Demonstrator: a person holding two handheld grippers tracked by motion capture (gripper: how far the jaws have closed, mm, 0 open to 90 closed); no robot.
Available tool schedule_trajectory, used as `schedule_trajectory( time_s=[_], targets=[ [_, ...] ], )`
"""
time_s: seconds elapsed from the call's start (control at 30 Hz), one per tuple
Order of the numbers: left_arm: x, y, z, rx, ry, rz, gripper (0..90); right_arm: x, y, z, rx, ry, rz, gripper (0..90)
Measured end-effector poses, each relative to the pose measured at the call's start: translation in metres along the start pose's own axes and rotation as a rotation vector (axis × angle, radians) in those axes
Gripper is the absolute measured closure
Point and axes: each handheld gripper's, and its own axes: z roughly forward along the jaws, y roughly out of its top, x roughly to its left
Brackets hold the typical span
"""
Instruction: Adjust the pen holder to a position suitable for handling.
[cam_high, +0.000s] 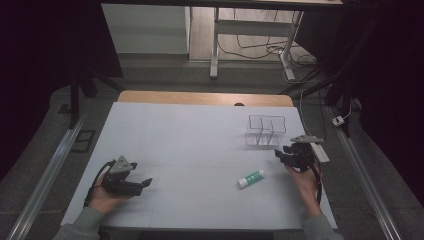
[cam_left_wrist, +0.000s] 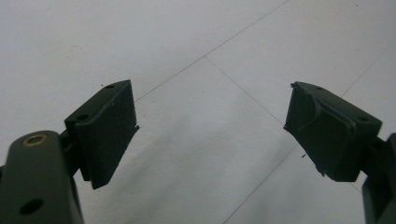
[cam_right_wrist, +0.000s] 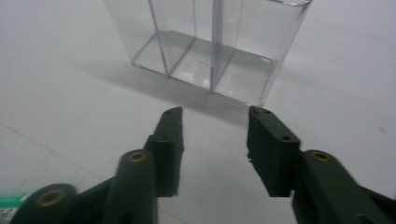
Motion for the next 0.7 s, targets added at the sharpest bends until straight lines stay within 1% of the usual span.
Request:
schedule_trajectory(
  time_s=[0.03,0.07,0.17,0.23,0.27,0.3,0.4,0.43,0.47,0.5,0.53,0.57,0.7],
  targets=[
    [0.000,0.000,0.000,0.000,0.000,0.000,16.4,0.000,0.000,0.000,0.000,0.000,0.000,62.4],
    [0.000,0.000,0.000,0.000,-0.001,0.000,16.4,-0.002,0.001,0.001,-0.004,0.000,0.002,68.7],
    [0.000,0.000,0.000,0.001,-0.001,0.003,16.4,-0.005,0.000,0.003,0.002,-0.010,0.010,77.6],
    [0.000,0.000,0.000,0.002,-0.001,0.005,16.4,-0.008,0.001,0.005,0.015,-0.010,0.014,82.8],
    [0.000,0.000,0.000,0.002,-0.001,0.005,16.4,-0.008,0.001,0.005,0.015,-0.010,0.014,82.8],
    [0.000,0.000,0.000,0.003,0.000,0.006,16.4,-0.011,0.002,0.007,0.025,-0.007,0.021,88.2],
    [0.000,0.000,0.000,0.004,-0.004,0.005,16.4,-0.016,0.005,0.009,0.030,-0.023,0.025,89.6],
    [-0.002,0.000,0.000,0.008,0.014,0.023,16.6,-0.018,0.006,0.010,0.031,-0.032,0.028,89.6],
    [-0.004,0.000,0.000,0.012,0.020,0.032,16.7,-0.020,0.007,0.011,0.028,-0.040,0.035,89.7],
    [-0.004,0.000,0.000,0.012,0.020,0.032,16.6,-0.020,0.007,0.011,0.028,-0.040,0.035,89.7],
    [-0.005,0.001,0.000,0.014,0.015,0.040,16.7,-0.025,0.008,0.013,0.025,-0.043,0.060,89.7],
    [-0.005,0.001,0.001,0.014,0.014,0.041,16.7,-0.027,0.010,0.013,0.032,-0.050,0.067,89.7],
    [-0.003,0.002,0.002,0.011,0.006,0.019,16.7,-0.034,0.017,0.016,0.012,-0.078,0.068,89.7]
  ],
)
